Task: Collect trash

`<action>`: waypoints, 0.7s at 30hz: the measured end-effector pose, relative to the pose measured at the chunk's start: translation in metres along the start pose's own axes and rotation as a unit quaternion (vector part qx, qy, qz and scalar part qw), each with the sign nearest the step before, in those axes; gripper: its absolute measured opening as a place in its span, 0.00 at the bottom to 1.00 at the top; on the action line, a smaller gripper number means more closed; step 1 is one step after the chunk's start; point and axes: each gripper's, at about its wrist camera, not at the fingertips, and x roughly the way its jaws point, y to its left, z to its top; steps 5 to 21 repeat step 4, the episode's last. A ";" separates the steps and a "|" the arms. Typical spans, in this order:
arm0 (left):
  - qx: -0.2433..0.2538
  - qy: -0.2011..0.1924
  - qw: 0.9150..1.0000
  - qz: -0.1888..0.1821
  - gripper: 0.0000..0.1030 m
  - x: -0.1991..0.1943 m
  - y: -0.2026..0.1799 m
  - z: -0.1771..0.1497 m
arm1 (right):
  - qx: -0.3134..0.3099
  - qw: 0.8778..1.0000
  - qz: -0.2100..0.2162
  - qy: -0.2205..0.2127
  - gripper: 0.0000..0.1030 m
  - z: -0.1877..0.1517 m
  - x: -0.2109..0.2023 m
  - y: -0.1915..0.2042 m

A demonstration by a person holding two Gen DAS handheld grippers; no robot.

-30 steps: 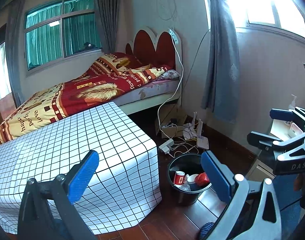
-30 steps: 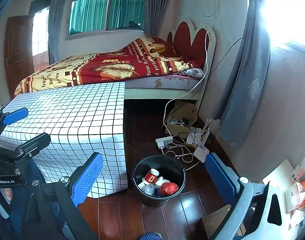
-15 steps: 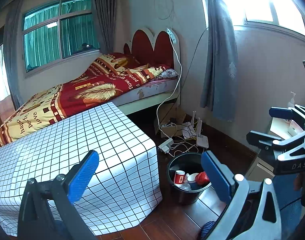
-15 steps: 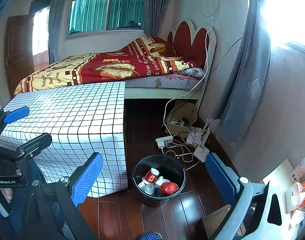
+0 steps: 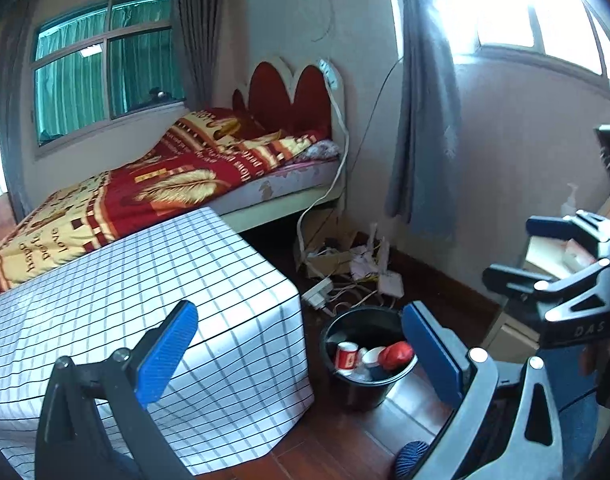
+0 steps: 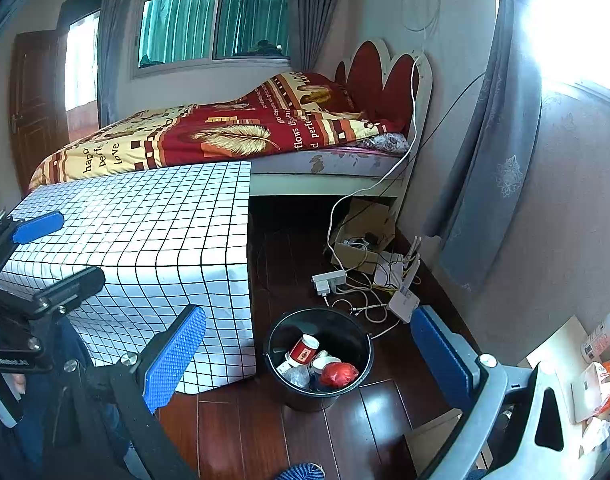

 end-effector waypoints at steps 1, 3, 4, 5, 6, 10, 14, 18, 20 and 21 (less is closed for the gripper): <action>0.002 -0.001 1.000 -0.006 0.99 -0.001 0.000 0.000 | 0.000 1.000 0.000 0.000 1.00 0.000 0.000 0.000; 0.002 0.001 1.000 -0.011 0.99 0.000 -0.001 -0.001 | 0.001 1.000 0.001 0.001 1.00 -0.001 0.002 0.000; 0.001 0.003 1.000 -0.014 0.99 0.002 -0.001 -0.001 | 0.001 1.000 0.001 0.002 1.00 -0.001 0.002 0.000; 0.001 0.003 1.000 -0.014 0.99 0.002 -0.001 -0.001 | 0.001 1.000 0.001 0.002 1.00 -0.001 0.002 0.000; 0.001 0.003 1.000 -0.014 0.99 0.002 -0.001 -0.001 | 0.001 1.000 0.001 0.002 1.00 -0.001 0.002 0.000; 0.001 0.003 1.000 -0.014 0.99 0.002 -0.001 -0.001 | 0.001 1.000 0.001 0.002 1.00 -0.001 0.002 0.000; 0.001 0.003 1.000 -0.014 0.99 0.002 -0.001 -0.001 | 0.001 1.000 0.001 0.002 1.00 -0.001 0.002 0.000; 0.001 0.003 1.000 -0.014 0.99 0.002 -0.001 -0.001 | 0.001 1.000 0.001 0.002 1.00 -0.001 0.002 0.000; 0.001 0.003 1.000 -0.014 0.99 0.002 -0.001 -0.001 | 0.001 1.000 0.001 0.002 1.00 -0.001 0.002 0.000; 0.001 0.003 1.000 -0.014 0.99 0.002 -0.001 -0.001 | 0.001 1.000 0.001 0.002 1.00 -0.001 0.002 0.000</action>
